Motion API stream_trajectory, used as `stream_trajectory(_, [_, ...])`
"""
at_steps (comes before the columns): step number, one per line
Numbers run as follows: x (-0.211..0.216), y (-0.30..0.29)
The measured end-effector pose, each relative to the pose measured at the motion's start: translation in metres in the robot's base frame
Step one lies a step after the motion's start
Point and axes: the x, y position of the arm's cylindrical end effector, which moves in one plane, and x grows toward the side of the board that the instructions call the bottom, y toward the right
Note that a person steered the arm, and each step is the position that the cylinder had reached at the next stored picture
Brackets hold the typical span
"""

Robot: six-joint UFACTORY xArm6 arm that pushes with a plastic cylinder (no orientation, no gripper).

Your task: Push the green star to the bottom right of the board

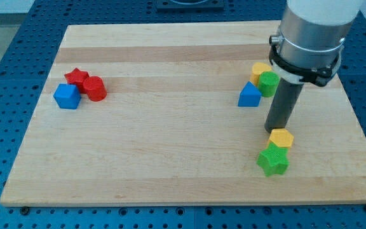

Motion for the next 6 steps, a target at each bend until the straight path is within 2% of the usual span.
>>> stream_trajectory(2, [0.008,-0.012])
stream_trajectory(3, [0.011,-0.043])
stream_trajectory(5, [0.063,-0.087])
stream_trajectory(6, [0.072,-0.087])
